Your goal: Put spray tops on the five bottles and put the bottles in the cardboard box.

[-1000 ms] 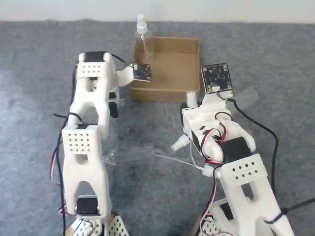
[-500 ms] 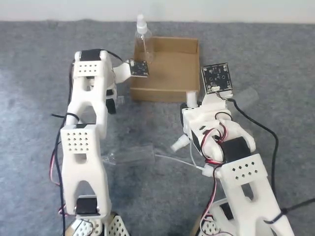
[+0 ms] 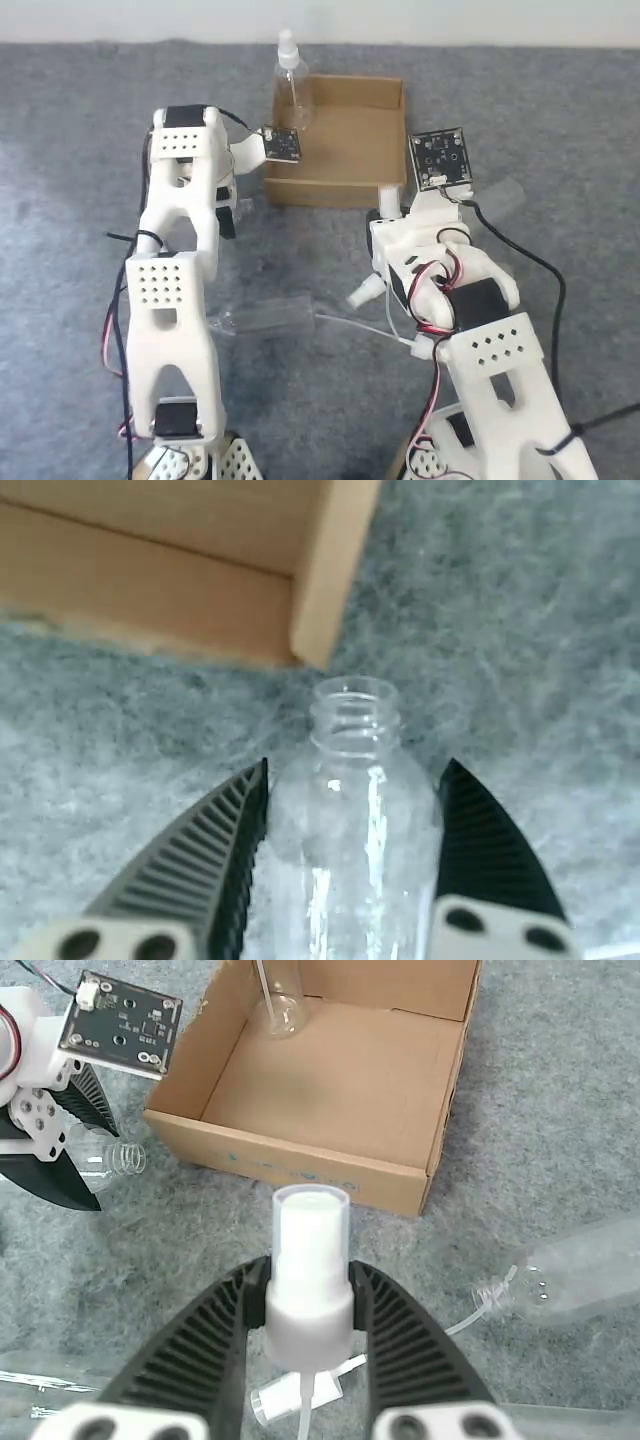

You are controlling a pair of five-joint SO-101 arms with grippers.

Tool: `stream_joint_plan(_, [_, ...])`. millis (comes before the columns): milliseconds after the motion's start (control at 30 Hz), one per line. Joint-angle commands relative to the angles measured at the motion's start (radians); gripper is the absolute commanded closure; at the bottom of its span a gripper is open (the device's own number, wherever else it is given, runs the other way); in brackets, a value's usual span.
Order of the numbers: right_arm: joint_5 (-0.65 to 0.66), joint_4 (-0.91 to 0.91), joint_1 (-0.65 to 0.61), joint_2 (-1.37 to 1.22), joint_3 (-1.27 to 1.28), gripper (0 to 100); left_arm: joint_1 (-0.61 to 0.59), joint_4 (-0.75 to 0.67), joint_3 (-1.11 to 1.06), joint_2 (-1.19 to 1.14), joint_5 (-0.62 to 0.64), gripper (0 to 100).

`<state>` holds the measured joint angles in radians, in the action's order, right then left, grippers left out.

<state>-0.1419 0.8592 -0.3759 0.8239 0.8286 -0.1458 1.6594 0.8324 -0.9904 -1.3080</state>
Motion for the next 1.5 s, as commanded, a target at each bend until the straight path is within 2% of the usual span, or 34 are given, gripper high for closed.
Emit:
stream_joint_plan(0, [0.000, -0.019, 0.016, 0.036, -0.009, 96.5, -0.003, -0.002, 0.036, 0.012, 0.017, 77])
stream_joint_plan(333, [0.000, -0.019, 0.016, 0.036, -0.009, 96.5, -0.003, 0.095, 0.027, 0.164, 0.028, 78])
stream_joint_plan(833, [0.000, -0.019, 0.016, 0.036, -0.009, 96.5, -0.005, 0.097, 0.019, 0.434, 0.255, 78])
stream_joint_plan(1367, [-0.002, -0.022, 0.016, 0.038, -0.009, 96.5, 0.006, 0.092, -0.363, 0.934, 0.497, 78])
stream_joint_plan(1467, [-0.002, -0.021, 0.016, 0.038, -0.009, 96.5, 0.005, 0.092, -0.430, 1.019, 0.512, 78])
